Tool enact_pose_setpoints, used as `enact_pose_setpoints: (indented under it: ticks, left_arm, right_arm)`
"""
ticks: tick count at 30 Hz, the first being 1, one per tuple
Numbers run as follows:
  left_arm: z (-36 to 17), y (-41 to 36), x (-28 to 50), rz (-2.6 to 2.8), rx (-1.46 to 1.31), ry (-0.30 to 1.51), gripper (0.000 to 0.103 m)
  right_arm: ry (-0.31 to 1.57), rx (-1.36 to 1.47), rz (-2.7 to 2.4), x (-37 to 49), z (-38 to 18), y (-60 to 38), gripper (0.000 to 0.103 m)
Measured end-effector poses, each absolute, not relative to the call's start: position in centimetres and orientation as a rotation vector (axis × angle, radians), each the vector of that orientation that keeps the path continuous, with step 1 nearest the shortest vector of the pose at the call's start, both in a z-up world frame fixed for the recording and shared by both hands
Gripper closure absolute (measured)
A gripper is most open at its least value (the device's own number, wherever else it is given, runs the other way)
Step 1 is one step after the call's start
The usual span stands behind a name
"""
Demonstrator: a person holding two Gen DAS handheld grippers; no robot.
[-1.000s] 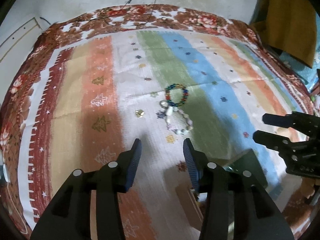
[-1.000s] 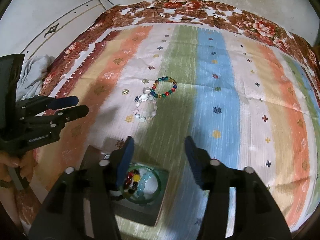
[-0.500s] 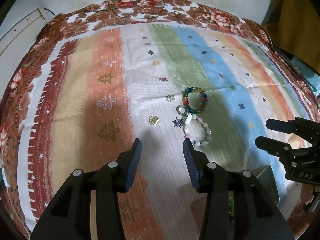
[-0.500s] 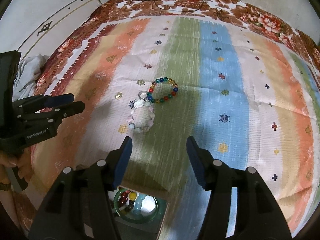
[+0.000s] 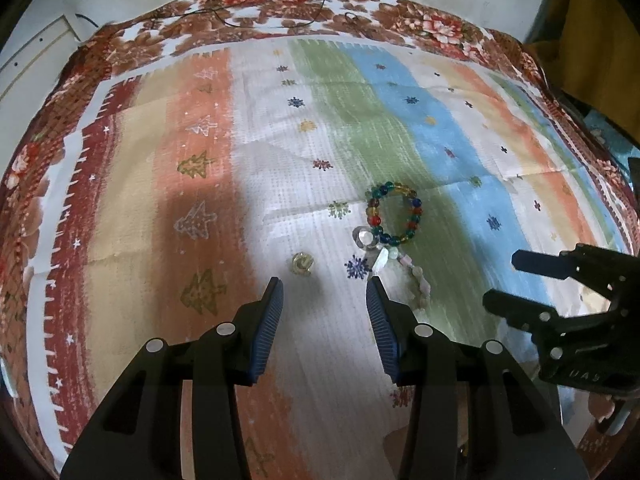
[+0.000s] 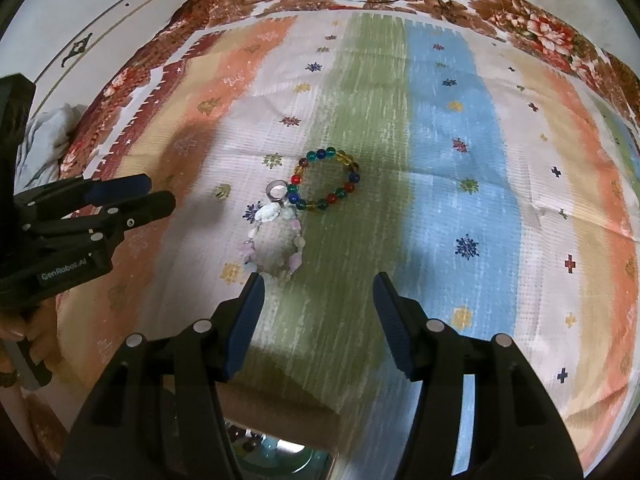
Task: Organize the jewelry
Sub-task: 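Move both open tools back toward the white bead bracelet and silver ring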
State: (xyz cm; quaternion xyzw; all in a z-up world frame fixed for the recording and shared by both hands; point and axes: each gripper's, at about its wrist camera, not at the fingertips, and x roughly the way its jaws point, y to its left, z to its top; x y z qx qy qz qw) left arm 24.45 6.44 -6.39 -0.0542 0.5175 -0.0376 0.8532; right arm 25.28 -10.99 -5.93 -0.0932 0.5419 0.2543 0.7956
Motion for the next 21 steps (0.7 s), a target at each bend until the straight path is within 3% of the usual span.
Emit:
enact_pose_setpoints:
  ticks: [21]
  left_arm:
    - [-10.1, 5.0, 29.5, -0.11, -0.09, 1.173, 0.06]
  right_arm:
    - [1.25, -0.255, 0.523, 28.5, -10.0, -9.5, 0.046]
